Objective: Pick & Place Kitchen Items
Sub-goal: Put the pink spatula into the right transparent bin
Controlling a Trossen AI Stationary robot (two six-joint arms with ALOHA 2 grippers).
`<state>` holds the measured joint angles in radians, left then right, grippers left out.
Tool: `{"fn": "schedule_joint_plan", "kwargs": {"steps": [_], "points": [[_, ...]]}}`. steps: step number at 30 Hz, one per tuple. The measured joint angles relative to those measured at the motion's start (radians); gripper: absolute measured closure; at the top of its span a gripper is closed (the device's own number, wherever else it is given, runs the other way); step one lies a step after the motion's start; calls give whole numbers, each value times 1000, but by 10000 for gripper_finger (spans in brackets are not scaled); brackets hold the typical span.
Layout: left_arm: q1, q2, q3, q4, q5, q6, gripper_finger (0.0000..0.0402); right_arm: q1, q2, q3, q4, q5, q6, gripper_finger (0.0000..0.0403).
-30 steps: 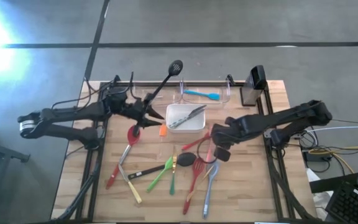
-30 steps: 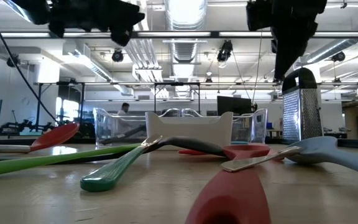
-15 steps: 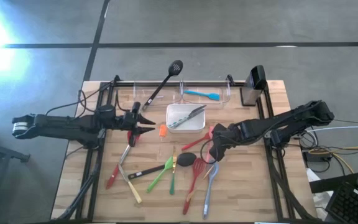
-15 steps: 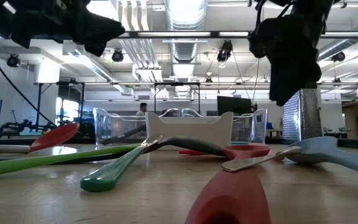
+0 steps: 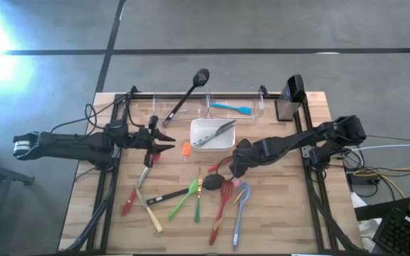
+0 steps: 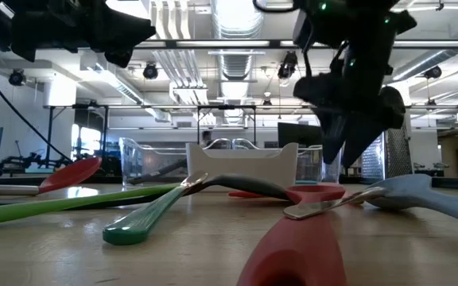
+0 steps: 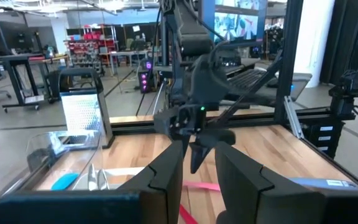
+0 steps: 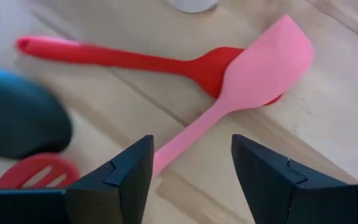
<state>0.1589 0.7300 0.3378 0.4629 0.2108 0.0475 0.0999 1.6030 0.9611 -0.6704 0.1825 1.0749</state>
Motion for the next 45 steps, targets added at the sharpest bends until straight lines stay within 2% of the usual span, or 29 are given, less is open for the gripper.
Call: {"fn": "schedule_joint_plan", "kwargs": {"steps": [21, 25, 37, 45], "points": [[0, 1, 0, -12, 1, 5, 303, -36, 196, 6, 41, 13, 79, 199], [0, 1, 0, -16, 1, 5, 303, -36, 199, 4, 41, 29, 97, 231], [0, 1, 0, -16, 1, 5, 303, -37, 187, 1, 52, 55, 135, 376], [0, 1, 0, -17, 1, 5, 303, -39, 121, -4, 36, 147, 129, 386]]}}
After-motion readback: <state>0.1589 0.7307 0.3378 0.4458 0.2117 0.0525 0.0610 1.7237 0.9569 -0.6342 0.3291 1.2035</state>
